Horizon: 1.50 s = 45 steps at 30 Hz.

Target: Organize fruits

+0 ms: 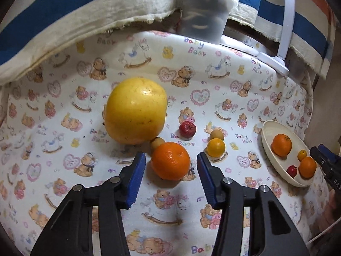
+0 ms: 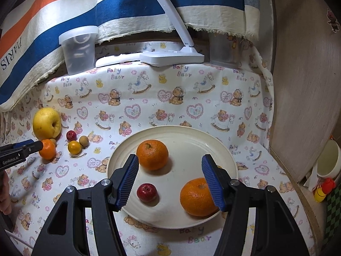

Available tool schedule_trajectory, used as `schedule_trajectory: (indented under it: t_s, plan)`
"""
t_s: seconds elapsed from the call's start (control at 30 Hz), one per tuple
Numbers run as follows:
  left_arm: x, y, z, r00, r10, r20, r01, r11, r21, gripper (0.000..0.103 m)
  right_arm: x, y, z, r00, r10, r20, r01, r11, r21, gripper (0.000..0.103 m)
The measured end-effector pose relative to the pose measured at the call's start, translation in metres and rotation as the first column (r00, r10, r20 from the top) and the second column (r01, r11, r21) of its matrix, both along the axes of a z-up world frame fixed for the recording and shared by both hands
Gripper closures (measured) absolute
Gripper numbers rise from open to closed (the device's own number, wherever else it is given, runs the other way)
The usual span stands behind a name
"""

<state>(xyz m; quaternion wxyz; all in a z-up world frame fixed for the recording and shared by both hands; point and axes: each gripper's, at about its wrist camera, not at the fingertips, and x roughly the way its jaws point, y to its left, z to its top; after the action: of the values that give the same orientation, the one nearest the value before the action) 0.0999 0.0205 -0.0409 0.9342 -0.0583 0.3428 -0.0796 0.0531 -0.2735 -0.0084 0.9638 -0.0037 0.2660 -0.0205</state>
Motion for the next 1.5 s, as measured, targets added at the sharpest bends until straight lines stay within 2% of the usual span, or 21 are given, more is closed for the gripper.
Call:
schedule_trajectory:
  t_s: [0.17,0.23,0.27,0.37,0.53,0.63,0.77,0.87,1.1,1.17,1.33,1.5]
  plan:
    - [0.006,-0.002,-0.004,0.999,-0.018,-0.042,0.017,1.0,-0.02,0.054,0.001,0.0,-0.001,1.0,0.0,-0.008,0.0,1.0,-0.006,0.04]
    - [0.01,-0.004,-0.007,0.998,0.01,-0.067,-0.01,1.0,0.01,0.056,0.002,0.001,-0.002,1.0,0.004,-0.013,-0.004,1.0,-0.011,0.04]
    - [0.012,-0.006,-0.009,0.997,0.011,-0.081,-0.01,1.0,0.016,0.06,0.003,0.002,-0.003,1.0,0.007,-0.014,-0.007,1.0,-0.016,0.04]
    - [0.016,-0.008,-0.013,0.994,0.004,-0.113,-0.002,1.0,0.017,0.061,0.003,0.005,-0.005,1.0,0.01,-0.017,-0.01,1.0,-0.029,0.04]
    - [0.016,-0.012,-0.013,0.994,0.013,-0.109,-0.008,0.999,0.046,0.063,0.004,0.006,-0.007,1.0,0.02,-0.023,-0.021,0.999,-0.032,0.04]
    - [0.013,-0.016,-0.007,0.997,0.013,-0.071,-0.008,0.998,0.065,0.064,0.004,0.007,-0.006,0.999,0.035,-0.026,-0.036,0.999,-0.029,0.04]
    - [-0.003,-0.013,0.006,0.999,0.018,0.031,-0.021,0.997,0.073,0.064,-0.001,0.008,0.0,0.998,0.057,0.0,-0.057,0.998,-0.027,0.04]
    - [-0.014,-0.016,0.014,0.994,0.011,0.108,-0.021,0.995,0.093,0.064,-0.002,0.007,0.003,0.997,0.078,0.01,-0.078,0.997,-0.001,0.04]
    - [-0.029,-0.032,0.023,0.979,-0.035,0.201,-0.003,0.983,0.183,0.064,-0.001,0.002,0.002,0.996,0.084,-0.006,-0.084,0.995,0.048,0.04]
    - [-0.034,-0.034,0.026,0.973,-0.043,0.228,-0.003,0.98,0.199,0.074,-0.001,0.002,0.002,0.997,0.079,-0.004,-0.079,0.995,0.054,0.04]
    - [-0.04,-0.034,0.028,0.966,-0.039,0.257,-0.015,0.979,0.203,0.077,-0.005,0.003,0.005,0.996,0.088,0.016,-0.088,0.995,0.055,0.04]
    - [-0.036,-0.028,0.027,0.972,-0.021,0.233,-0.021,0.985,0.174,0.078,-0.007,0.009,0.005,0.994,0.102,0.027,-0.103,0.994,0.035,0.04]
